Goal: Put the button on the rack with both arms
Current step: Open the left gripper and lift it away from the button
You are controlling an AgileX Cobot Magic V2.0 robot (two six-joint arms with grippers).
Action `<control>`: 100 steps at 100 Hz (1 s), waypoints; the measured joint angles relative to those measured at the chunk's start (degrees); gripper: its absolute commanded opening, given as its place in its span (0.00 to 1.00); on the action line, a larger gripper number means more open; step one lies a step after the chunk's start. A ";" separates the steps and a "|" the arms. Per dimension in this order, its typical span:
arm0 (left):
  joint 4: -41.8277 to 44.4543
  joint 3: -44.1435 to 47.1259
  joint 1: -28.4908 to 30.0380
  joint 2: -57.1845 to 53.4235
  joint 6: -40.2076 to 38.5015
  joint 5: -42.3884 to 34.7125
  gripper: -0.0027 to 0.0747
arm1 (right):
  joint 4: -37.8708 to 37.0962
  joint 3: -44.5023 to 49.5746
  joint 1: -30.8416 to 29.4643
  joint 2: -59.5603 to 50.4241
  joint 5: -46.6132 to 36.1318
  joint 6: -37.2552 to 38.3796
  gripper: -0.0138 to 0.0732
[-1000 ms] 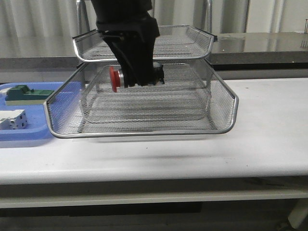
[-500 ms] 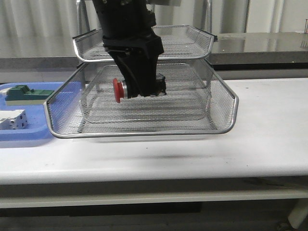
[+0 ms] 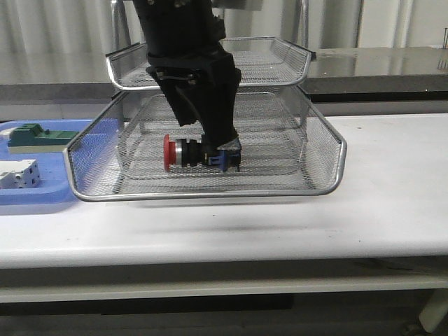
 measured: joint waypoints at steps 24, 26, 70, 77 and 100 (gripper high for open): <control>0.00 0.00 0.00 -3.53 -2.07 2.85 0.70 | 0.00 0.00 0.00 0.00 0.09 0.00 0.08; 0.00 0.00 0.00 -4.17 -2.19 2.98 0.70 | 0.00 0.00 0.00 0.00 0.09 0.00 0.08; 0.00 1.27 12.31 -19.93 -6.01 4.87 0.70 | 0.00 0.00 0.00 0.00 0.33 0.00 0.08; 0.00 2.88 15.41 -22.67 -6.45 4.87 0.70 | 0.00 0.00 0.00 0.00 0.33 0.00 0.08; 0.11 14.07 25.07 -33.84 -9.24 2.01 0.70 | 0.00 0.00 0.00 0.00 0.33 0.00 0.08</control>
